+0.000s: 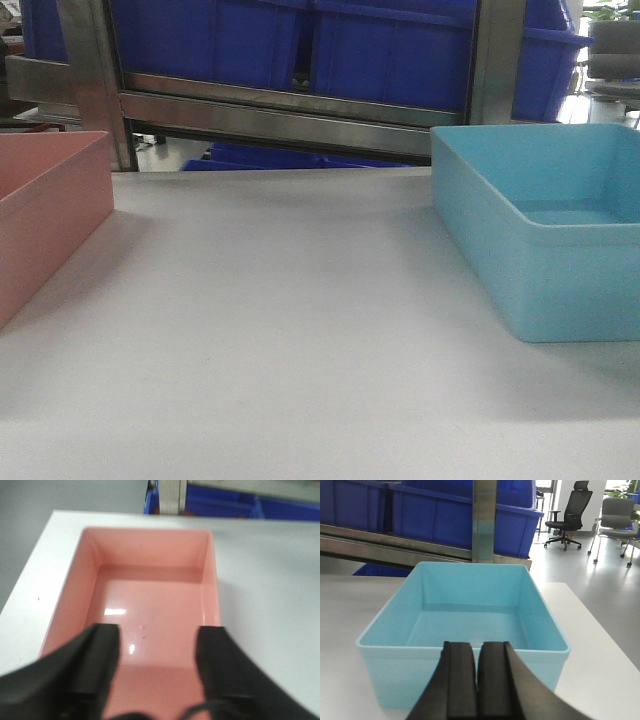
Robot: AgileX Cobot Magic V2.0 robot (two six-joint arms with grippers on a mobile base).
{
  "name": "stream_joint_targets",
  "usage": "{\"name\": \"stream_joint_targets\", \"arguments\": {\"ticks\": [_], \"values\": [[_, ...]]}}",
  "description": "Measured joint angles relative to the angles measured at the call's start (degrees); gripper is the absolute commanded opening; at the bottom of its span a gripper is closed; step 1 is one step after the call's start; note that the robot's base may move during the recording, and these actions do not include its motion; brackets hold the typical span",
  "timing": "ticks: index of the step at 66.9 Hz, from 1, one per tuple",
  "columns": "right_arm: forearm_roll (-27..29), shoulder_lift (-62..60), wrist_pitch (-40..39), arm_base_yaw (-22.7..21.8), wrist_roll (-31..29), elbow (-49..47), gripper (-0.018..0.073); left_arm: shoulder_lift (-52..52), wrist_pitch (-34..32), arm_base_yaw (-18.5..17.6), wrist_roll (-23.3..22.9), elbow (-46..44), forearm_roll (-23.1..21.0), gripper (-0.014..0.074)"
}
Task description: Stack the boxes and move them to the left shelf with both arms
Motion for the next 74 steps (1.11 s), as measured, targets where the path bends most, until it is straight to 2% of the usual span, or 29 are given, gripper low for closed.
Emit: {"name": "stream_joint_targets", "arguments": {"ticks": [4, 8, 16, 25, 35, 41, 51, 69, 74], "values": [[0.0, 0.0, 0.0, 0.0, 0.0, 0.0, 0.0052, 3.57, 1.74, 0.49, 0.56, -2.59, 0.52, 0.0531], [0.0, 0.0, 0.0, 0.0, 0.0, 0.0, 0.0052, 7.74, 3.85, 1.88, 1.91, -5.72, 0.86, 0.0536], [0.0, 0.0, 0.0, 0.0, 0.0, 0.0, 0.0052, 14.72, 9.86, 7.15, 7.58, -12.15, 0.11, 0.0536], [0.0, 0.0, 0.0, 0.0, 0.0, 0.0, 0.0052, 22.9, 16.17, 16.07, 16.46, -19.26, -6.36, 0.0535], [0.0, 0.0, 0.0, 0.0, 0.0, 0.0, 0.0052, 29.93, 16.4, 22.61, 23.56, -24.06, -11.51, 0.0535], [0.0, 0.0, 0.0, 0.0, 0.0, 0.0, 0.0052, 34.32, 15.68, 23.91, 26.24, -26.13, -12.61, 0.0535], [0.0, 0.0, 0.0, 0.0, 0.0, 0.0, 0.0052, 41.94, 14.23, 23.92, 29.27, -27.48, -15.35, 0.0535], [0.0, 0.0, 0.0, 0.0, 0.0, 0.0, 0.0052, 52.6, 10.62, 23.92, 30.04, -27.48, -16.13, 0.0531], [0.0, 0.0, 0.0, 0.0, 0.0, 0.0, 0.0052, 53.9, 10.26, 23.92, 30.04, -27.48, -16.13, 0.0505]]}}
